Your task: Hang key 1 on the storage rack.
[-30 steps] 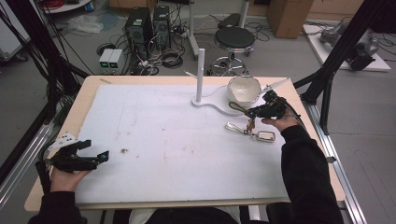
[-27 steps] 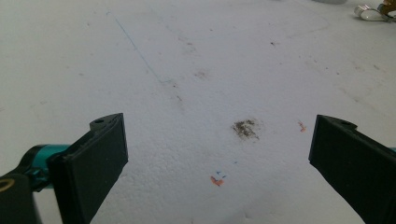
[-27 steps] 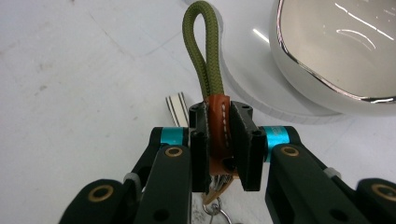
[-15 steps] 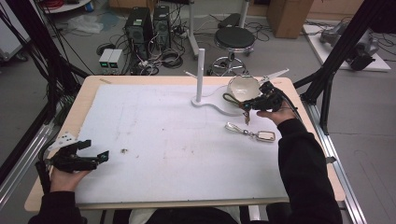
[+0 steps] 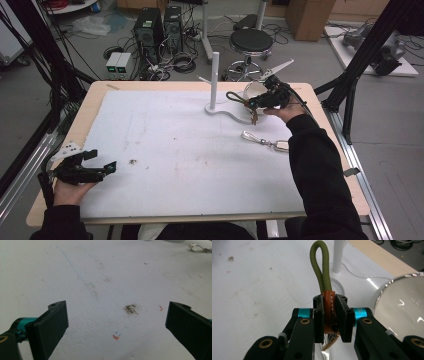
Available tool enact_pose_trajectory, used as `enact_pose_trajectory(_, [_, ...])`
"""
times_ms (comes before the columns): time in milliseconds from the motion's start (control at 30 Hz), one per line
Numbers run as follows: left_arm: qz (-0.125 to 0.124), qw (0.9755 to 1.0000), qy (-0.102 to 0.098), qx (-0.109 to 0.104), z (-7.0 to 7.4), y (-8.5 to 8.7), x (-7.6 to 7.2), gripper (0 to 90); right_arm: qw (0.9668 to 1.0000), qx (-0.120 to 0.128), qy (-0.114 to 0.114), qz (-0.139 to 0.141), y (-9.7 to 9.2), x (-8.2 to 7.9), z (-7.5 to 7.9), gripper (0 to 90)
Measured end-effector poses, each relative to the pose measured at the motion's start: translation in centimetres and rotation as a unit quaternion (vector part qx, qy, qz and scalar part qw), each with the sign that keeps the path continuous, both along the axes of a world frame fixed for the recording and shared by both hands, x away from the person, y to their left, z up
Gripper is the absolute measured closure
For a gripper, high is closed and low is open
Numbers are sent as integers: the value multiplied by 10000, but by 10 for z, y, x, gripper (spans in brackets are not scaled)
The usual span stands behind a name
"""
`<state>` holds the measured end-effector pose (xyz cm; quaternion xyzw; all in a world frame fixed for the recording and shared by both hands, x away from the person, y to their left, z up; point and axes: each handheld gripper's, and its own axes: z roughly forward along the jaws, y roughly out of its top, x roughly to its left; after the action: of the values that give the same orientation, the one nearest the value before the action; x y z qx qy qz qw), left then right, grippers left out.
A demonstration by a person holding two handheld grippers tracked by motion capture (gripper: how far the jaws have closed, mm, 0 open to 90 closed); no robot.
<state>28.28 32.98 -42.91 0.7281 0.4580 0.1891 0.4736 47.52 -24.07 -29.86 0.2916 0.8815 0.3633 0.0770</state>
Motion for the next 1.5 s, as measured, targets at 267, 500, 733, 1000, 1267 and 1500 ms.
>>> enact_pose_trajectory(267, [3, 10000, -2, -21, 0, 0, 0, 50, 9998, 20, -114, 148, 15, 3, 20, 780])
enact_pose_trajectory(500, [-2, 10000, -3, -18, 0, 0, 1, 50, 9993, -132, -221, 257, 26, 5, 33, 780])
enact_pose_trajectory(733, [-30, 10000, 9, -29, 0, 1, 1, 50, 9986, -216, -355, 320, 37, 7, 46, 780])
enact_pose_trajectory(1000, [1, 10000, 9, -53, 0, 3, 1, 50, 9980, -209, -439, 393, 51, 11, 56, 780])
enact_pose_trajectory(1267, [-27, 10000, 20, -51, -1, 2, 1, 50, 9994, -97, -316, 60, 52, 31, 52, 779])
enact_pose_trajectory(1500, [-33, 10000, 16, -24, 0, 4, 0, 50, 9994, -224, -227, -128, 57, 46, 37, 779])
